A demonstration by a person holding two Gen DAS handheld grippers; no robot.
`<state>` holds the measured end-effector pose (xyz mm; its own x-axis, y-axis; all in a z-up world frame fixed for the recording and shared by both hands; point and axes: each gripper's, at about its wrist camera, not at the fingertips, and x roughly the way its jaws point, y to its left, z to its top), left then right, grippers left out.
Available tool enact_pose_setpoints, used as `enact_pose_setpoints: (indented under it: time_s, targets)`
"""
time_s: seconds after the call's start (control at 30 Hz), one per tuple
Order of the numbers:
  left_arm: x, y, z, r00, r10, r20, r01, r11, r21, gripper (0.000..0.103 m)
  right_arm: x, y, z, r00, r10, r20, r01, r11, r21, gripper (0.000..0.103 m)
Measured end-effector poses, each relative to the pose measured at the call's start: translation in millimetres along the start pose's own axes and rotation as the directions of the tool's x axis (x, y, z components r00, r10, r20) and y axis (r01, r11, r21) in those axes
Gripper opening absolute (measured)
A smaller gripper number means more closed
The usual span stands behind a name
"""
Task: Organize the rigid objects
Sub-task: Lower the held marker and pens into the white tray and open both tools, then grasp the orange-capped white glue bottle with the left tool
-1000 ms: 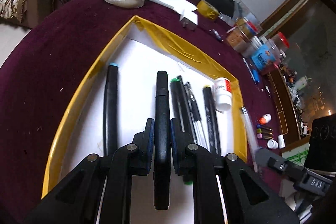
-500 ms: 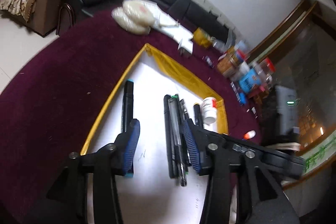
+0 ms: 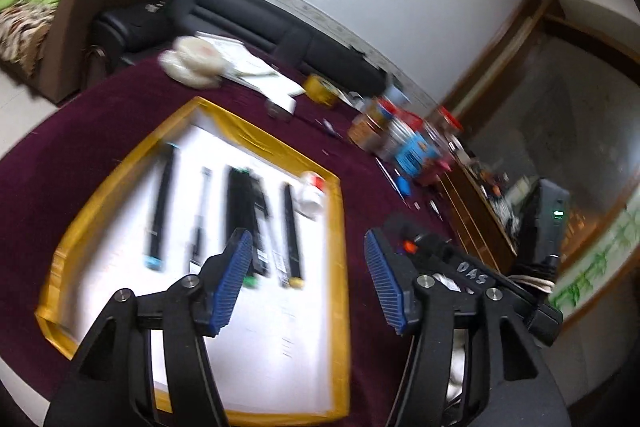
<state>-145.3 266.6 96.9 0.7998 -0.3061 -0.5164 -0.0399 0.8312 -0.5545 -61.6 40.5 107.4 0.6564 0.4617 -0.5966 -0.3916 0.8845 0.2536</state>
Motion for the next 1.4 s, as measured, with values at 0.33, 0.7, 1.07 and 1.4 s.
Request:
enact_pose_setpoints:
  time_s: [0.33, 0.7, 1.07, 1.4]
  targets:
    - [38.0, -75.9, -40.5, 0.989, -0.035, -0.143, 0.053, 0.991, 0.121, 0.058, -56.8, -142.6, -13.1, 0.980, -0.191, 0.051, 0.178, 0.964, 0.198, 0.057]
    - [69.6, -136.6, -53.1, 0.976, -0.011, -0.218, 0.063, 0.971, 0.231, 0.058, -100.3, -299.3, -27.4, 0.909, -0.400, 0.122, 0.286, 0.807, 0.517, 0.057]
    - [159.1, -202.0, -40.3, 0.961, 0.033, -0.274, 0.077, 0.921, 0.382, 0.058, -100.8, -362.3, -58.4, 0.862, -0.498, 0.091, 0.328, 0.688, 0.648, 0.057]
    - [286.5, -237.9, -41.3, 0.927, 0.150, -0.343, 0.041, 0.869, 0.492, 0.058, -90.3, -371.6, -62.7, 0.897, -0.440, 0.052, 0.305, 0.698, 0.648, 0.057]
